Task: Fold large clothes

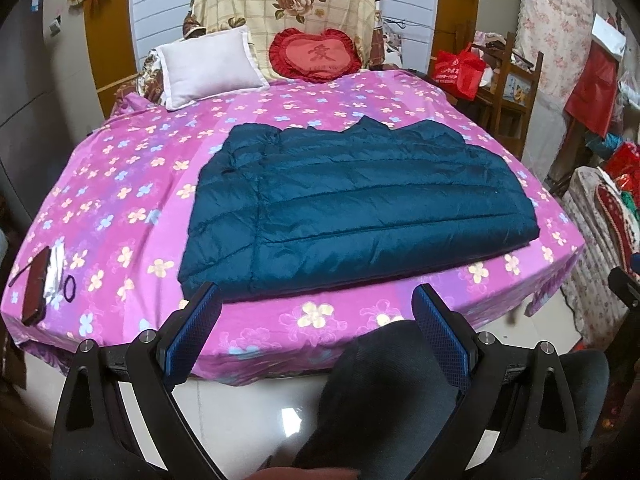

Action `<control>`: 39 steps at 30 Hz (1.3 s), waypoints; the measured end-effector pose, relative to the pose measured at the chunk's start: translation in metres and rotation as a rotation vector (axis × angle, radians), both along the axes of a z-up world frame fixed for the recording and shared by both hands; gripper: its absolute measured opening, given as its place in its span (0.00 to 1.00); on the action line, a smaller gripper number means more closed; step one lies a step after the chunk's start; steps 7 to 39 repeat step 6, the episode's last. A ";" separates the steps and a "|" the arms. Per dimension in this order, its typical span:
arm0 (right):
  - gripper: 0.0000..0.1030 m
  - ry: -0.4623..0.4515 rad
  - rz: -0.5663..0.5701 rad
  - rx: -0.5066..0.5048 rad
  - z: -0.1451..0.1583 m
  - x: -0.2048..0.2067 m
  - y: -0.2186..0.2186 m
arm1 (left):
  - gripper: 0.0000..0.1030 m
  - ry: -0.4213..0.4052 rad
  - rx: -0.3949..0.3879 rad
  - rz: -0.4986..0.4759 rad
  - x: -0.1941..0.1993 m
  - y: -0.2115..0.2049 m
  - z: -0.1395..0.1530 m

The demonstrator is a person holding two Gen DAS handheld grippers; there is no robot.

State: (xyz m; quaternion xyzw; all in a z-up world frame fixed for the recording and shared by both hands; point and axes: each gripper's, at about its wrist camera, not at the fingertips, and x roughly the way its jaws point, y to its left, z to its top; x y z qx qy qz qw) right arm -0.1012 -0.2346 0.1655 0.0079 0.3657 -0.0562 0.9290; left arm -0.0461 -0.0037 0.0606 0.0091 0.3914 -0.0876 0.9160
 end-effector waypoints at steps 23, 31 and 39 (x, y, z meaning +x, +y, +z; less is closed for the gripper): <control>0.97 0.001 0.001 -0.001 0.000 0.001 0.001 | 0.93 -0.016 -0.001 -0.012 -0.003 -0.001 0.002; 0.97 0.001 0.001 -0.001 0.000 0.001 0.001 | 0.93 -0.016 -0.001 -0.012 -0.003 -0.001 0.002; 0.97 0.001 0.001 -0.001 0.000 0.001 0.001 | 0.93 -0.016 -0.001 -0.012 -0.003 -0.001 0.002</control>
